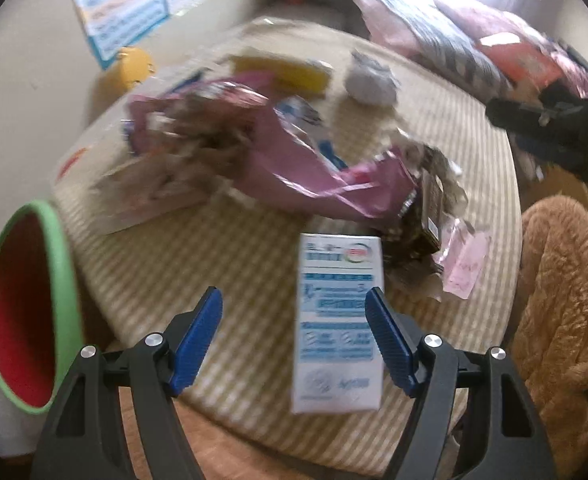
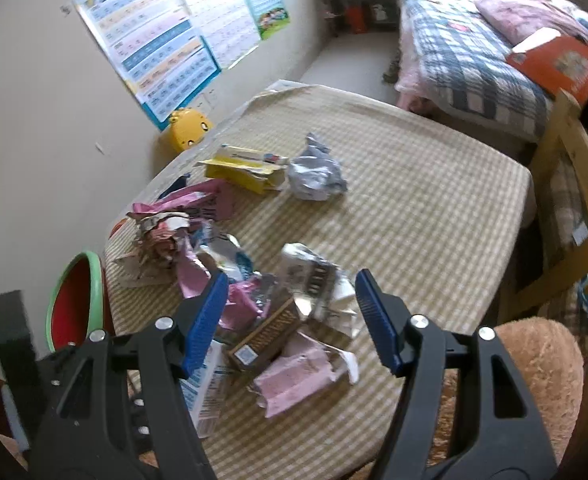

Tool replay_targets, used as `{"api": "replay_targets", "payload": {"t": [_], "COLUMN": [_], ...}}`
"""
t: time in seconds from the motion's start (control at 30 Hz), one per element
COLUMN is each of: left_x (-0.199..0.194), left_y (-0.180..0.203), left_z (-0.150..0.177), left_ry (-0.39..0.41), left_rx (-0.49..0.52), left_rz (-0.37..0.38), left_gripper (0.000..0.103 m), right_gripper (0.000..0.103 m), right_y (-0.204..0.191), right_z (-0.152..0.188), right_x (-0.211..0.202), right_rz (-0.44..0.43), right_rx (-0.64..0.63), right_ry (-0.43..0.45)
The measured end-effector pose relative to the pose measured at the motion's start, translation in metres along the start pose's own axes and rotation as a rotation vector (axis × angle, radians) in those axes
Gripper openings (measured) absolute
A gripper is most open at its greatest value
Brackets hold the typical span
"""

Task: Collect trash
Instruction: 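Grasp the white milk carton with the left gripper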

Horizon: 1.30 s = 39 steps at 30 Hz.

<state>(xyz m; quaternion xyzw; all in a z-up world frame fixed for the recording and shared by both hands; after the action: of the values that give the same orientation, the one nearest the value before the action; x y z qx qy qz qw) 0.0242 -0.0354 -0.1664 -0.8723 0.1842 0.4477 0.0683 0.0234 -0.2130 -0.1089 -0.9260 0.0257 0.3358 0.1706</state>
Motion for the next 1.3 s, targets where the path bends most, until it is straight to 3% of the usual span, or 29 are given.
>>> {"api": "replay_targets", "payload": {"t": [0.27, 0.47, 0.6, 0.77, 0.93, 1.13, 1.3], "left_x": [0.017, 0.024, 0.025, 0.004, -0.017, -0.033, -0.039], "left_y": [0.012, 0.015, 0.011, 0.007, -0.025, -0.07, -0.083], "left_z": [-0.01, 0.005, 0.01, 0.006, 0.013, 0.016, 0.014], "left_ry": [-0.039, -0.113, -0.129, -0.062, -0.03, 0.024, 0.072], "left_rx": [-0.008, 0.007, -0.035, -0.034, -0.103, -0.256, -0.306], "left_rz": [0.014, 0.022, 0.064, 0.07, 0.011, -0.064, -0.096], "left_gripper": [0.072, 0.071, 0.05, 0.05, 0.05, 0.05, 0.05], "right_gripper": [0.064, 0.064, 0.064, 0.064, 0.064, 0.064, 0.07], "right_y": [0.009, 0.011, 0.011, 0.009, -0.002, -0.044, -0.086], "right_z": [0.005, 0.008, 0.009, 0.011, 0.014, 0.018, 0.029], "right_x": [0.0, 0.003, 0.006, 0.008, 0.014, 0.03, 0.053], "right_rz": [-0.016, -0.021, -0.018, -0.014, -0.018, -0.044, -0.093], "right_rx": [0.033, 0.048, 0.047, 0.028, -0.014, -0.199, -0.358], "right_ry": [-0.016, -0.024, -0.039, -0.047, -0.071, -0.11, -0.178]}}
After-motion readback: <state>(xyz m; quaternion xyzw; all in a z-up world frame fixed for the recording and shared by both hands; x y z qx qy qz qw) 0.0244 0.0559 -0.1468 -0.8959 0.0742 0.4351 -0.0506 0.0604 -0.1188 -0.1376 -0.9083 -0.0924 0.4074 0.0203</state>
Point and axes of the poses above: each gripper's, at about its wrist camera, not at the fingertips, and x roughly the way its jaws point, y to its right, z to its underside, the point moved 1 cm from there along x, roughly the way its jaws point, and after that the axes turned 14 degrees about y, right-handed, at the moved point
